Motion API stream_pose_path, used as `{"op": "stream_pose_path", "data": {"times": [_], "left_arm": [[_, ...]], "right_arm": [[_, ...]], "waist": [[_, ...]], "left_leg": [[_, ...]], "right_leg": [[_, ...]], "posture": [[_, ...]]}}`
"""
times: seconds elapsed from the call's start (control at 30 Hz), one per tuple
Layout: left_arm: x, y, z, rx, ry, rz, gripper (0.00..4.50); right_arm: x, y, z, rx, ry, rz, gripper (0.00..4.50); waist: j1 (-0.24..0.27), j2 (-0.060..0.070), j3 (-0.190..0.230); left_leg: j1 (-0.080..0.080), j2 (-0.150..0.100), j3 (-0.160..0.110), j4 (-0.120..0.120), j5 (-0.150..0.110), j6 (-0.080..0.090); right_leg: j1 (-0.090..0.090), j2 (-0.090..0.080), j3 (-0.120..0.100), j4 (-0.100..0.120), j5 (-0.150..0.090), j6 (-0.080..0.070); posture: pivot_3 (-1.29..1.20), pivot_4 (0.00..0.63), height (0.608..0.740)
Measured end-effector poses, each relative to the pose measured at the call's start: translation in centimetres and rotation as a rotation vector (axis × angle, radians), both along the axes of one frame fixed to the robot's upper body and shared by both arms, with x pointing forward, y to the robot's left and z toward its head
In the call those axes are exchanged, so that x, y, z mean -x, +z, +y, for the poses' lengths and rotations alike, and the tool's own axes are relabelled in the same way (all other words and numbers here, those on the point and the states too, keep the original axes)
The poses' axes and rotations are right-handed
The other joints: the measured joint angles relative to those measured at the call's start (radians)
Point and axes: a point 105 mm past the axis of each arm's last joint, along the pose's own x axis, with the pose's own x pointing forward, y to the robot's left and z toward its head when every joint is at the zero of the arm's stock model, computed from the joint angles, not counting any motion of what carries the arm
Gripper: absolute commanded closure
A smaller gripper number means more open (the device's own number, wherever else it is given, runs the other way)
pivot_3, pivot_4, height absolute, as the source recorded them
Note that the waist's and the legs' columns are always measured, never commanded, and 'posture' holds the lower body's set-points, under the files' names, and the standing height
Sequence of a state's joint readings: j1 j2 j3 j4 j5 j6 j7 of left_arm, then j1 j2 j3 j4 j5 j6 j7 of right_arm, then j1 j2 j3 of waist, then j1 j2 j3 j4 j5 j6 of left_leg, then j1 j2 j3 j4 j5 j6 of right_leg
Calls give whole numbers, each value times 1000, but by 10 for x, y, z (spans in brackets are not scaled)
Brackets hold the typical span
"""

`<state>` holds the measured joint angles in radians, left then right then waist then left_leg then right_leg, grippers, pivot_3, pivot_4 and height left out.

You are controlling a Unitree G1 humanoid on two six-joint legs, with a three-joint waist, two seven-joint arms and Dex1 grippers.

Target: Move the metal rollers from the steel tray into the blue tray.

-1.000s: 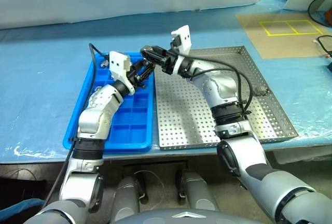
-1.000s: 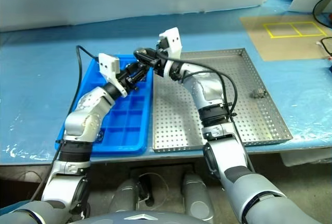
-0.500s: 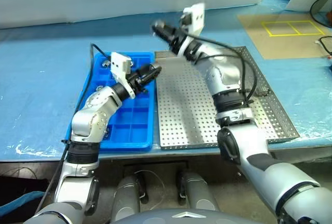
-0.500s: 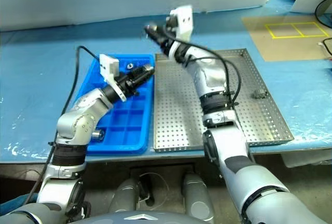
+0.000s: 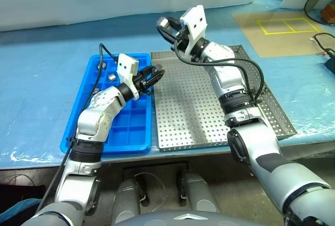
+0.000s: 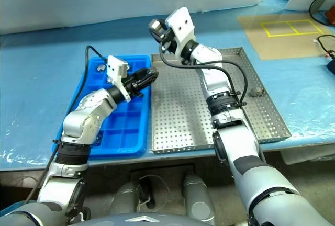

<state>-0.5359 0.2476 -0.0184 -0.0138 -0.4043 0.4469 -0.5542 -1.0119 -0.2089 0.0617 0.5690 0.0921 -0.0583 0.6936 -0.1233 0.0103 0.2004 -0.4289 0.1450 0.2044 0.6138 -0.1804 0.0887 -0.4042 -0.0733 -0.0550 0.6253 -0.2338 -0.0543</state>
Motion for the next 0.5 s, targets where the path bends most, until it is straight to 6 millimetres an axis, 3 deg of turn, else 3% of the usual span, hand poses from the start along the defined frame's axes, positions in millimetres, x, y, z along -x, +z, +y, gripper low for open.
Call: {"op": "stream_pose_path", "data": {"times": [0.33,0.4,0.5], "left_arm": [[-2,-29,-22,-192,-90,-6,2784],[0,-31,-27,-210,-124,-9,2784],[0,-33,-33,-229,-157,-5,2784]], "right_arm": [[-9,-108,-112,235,-240,325,3314],[-4,-125,-121,246,-260,368,3314],[5,-136,-119,250,-233,397,3314]], "waist": [[-5,0,0],[-12,0,0],[-34,0,0]], "left_leg": [[-1,0,0,3,-1,3],[-1,0,0,3,-1,3],[-1,0,0,3,-2,3]], "right_leg": [[0,-1,0,1,0,0],[0,0,0,1,0,0],[0,0,0,0,0,0]], "posture": [[-576,150,740],[-592,150,740],[-603,150,740]]}}
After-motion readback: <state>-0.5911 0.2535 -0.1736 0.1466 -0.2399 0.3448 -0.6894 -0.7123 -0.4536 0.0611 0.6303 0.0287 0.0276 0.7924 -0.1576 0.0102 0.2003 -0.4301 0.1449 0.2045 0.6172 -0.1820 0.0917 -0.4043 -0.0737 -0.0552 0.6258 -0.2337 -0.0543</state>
